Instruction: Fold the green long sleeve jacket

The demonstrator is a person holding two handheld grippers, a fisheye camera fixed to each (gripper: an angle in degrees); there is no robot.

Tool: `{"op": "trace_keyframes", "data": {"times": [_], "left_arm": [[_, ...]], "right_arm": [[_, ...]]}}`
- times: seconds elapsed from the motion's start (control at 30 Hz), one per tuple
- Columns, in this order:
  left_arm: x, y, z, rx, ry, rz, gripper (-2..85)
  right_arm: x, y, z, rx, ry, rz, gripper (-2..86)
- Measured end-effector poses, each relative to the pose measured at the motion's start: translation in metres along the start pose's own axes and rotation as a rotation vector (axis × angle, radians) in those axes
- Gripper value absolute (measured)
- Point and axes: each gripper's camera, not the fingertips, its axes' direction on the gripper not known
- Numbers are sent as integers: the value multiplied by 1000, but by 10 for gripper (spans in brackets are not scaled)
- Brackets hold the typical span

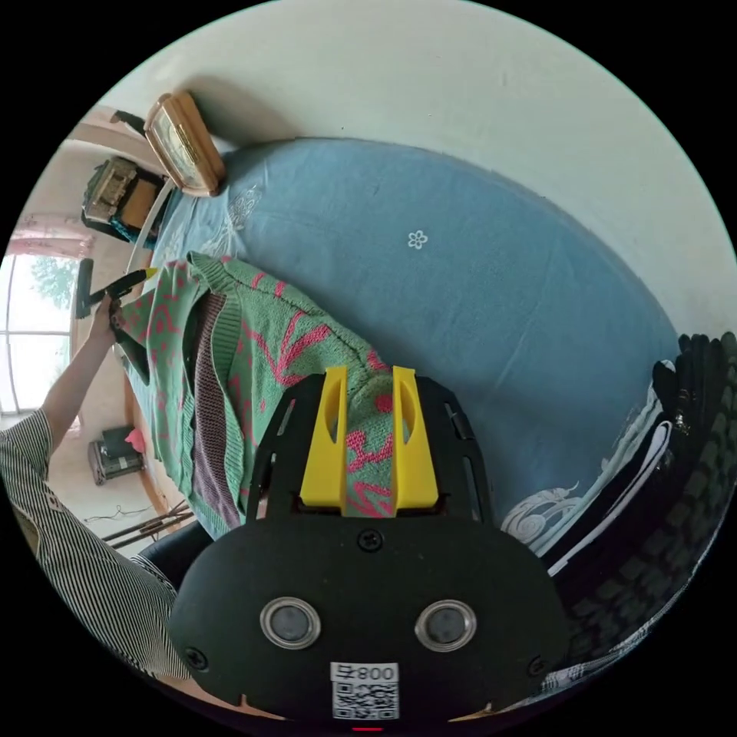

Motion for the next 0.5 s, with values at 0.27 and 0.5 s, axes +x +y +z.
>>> {"op": "trace_keyframes", "data": {"times": [0.27, 0.5], "left_arm": [[55, 10, 61, -120, 164, 149, 38], [81, 11, 75, -84, 240, 202, 29]], "right_arm": [[-11, -40, -4, -137, 66, -50, 60], [-14, -44, -97, -7, 195, -40, 47]]}}
